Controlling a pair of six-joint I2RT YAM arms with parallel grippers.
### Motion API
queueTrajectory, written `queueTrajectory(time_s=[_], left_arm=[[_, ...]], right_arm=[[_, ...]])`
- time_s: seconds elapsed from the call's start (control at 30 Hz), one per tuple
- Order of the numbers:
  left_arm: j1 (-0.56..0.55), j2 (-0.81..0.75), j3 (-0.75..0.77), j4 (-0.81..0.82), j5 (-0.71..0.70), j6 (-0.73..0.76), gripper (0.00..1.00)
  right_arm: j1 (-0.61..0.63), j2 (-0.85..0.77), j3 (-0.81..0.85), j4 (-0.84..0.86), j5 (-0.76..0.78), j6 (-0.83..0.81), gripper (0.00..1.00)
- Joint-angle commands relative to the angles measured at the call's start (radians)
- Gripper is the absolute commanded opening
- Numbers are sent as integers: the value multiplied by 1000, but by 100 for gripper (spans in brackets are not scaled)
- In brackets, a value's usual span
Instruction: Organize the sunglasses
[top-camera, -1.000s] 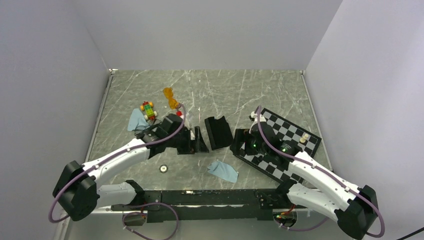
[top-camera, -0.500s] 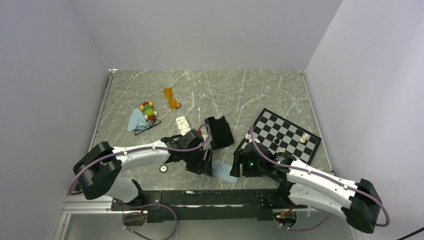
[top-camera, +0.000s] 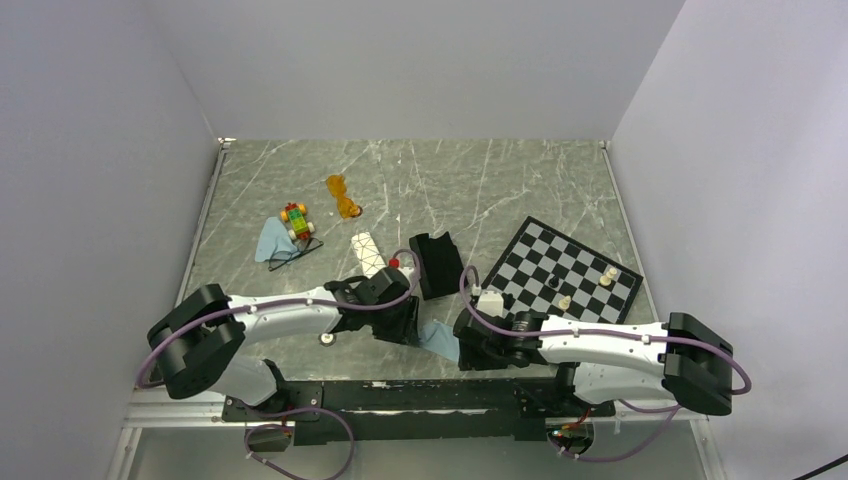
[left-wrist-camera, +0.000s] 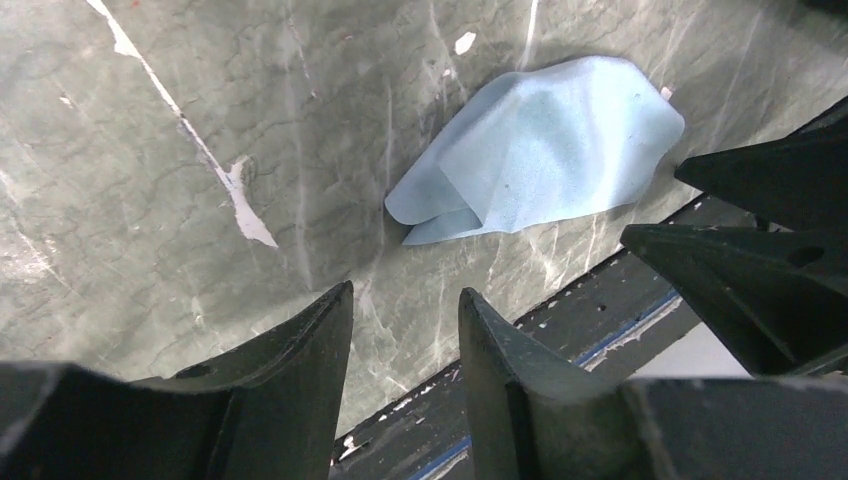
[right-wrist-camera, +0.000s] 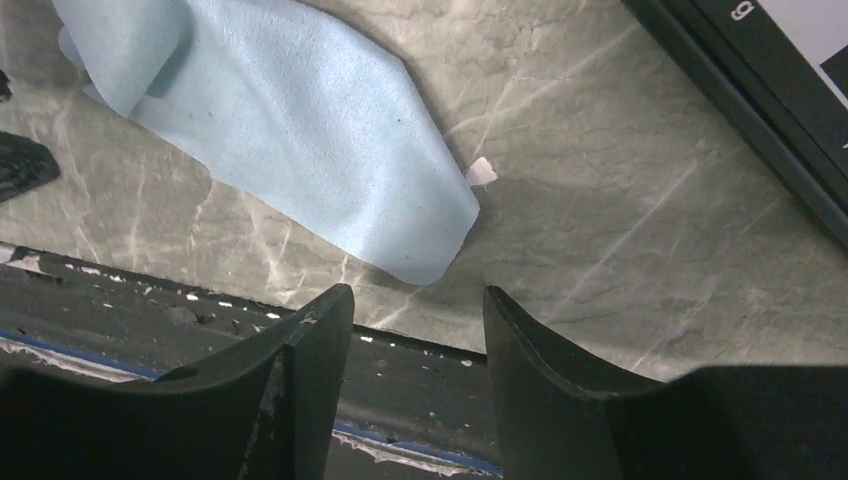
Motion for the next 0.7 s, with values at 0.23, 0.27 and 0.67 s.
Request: queueTrajectory(time_s=[0.23,0.27,0.67], left_arm=[[-103,107,75,25,-130,54,40],[-107,116,85,13,-148,53,39],[-134,189,167,-96,-253,78,32]], right_arm=[[6,-8,8,-5,74,84,53],[6,-7,5,-3,75,86,53],[6,4,1,30,58,54,51]])
